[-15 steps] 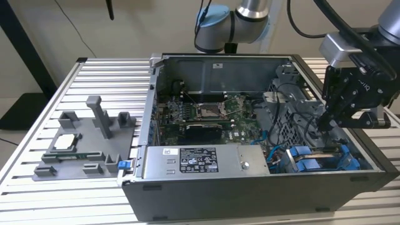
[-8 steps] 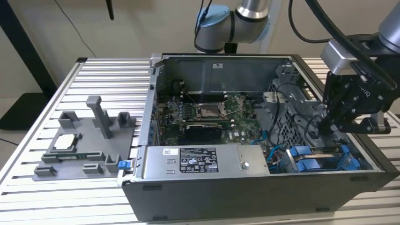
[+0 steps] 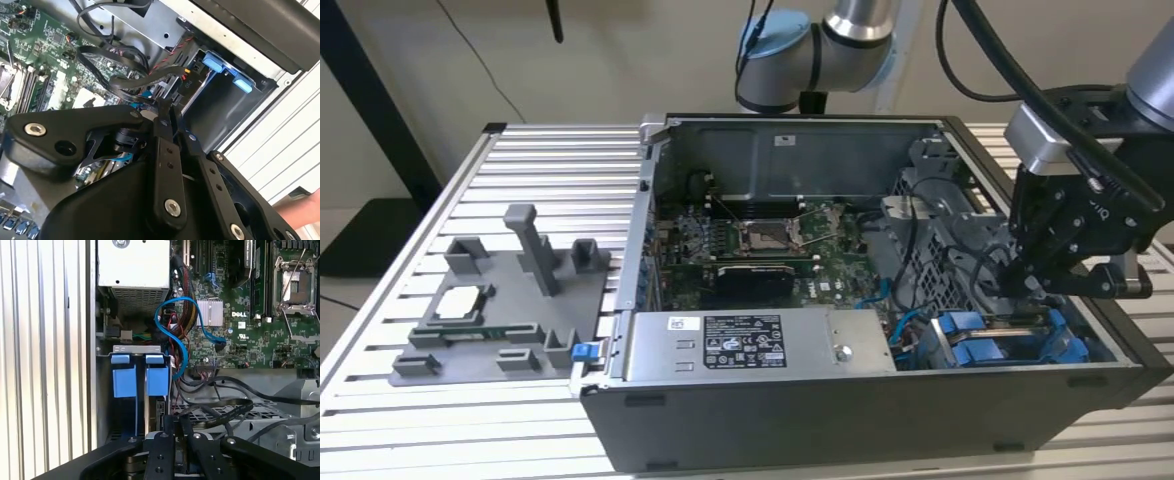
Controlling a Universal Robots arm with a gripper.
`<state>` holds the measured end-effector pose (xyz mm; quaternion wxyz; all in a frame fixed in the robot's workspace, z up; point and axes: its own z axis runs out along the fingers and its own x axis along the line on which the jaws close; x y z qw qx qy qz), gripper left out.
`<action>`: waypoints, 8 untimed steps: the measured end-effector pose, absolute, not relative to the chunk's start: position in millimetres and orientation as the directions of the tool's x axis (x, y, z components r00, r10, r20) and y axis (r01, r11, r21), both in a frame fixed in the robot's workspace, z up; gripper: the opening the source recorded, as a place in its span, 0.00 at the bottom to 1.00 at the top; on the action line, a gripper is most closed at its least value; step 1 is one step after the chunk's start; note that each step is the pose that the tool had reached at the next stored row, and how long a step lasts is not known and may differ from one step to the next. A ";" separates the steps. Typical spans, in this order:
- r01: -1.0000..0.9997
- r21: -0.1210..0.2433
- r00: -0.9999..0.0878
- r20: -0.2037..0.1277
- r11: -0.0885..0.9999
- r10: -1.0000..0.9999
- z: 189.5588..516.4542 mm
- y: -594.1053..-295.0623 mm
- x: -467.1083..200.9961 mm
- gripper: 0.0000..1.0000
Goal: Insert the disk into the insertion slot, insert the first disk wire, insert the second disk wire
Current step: 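Insert the second disk wire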
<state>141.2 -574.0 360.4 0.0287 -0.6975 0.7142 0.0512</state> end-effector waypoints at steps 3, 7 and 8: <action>-0.999 0.033 -0.025 -0.112 0.022 -0.993 360.3 -574.1 141.2 0.00; -0.999 0.033 -0.025 -0.113 0.022 -0.993 358.0 -574.1 141.2 0.00; -0.999 0.033 -0.025 -0.113 0.022 -0.993 357.0 -574.2 141.2 0.00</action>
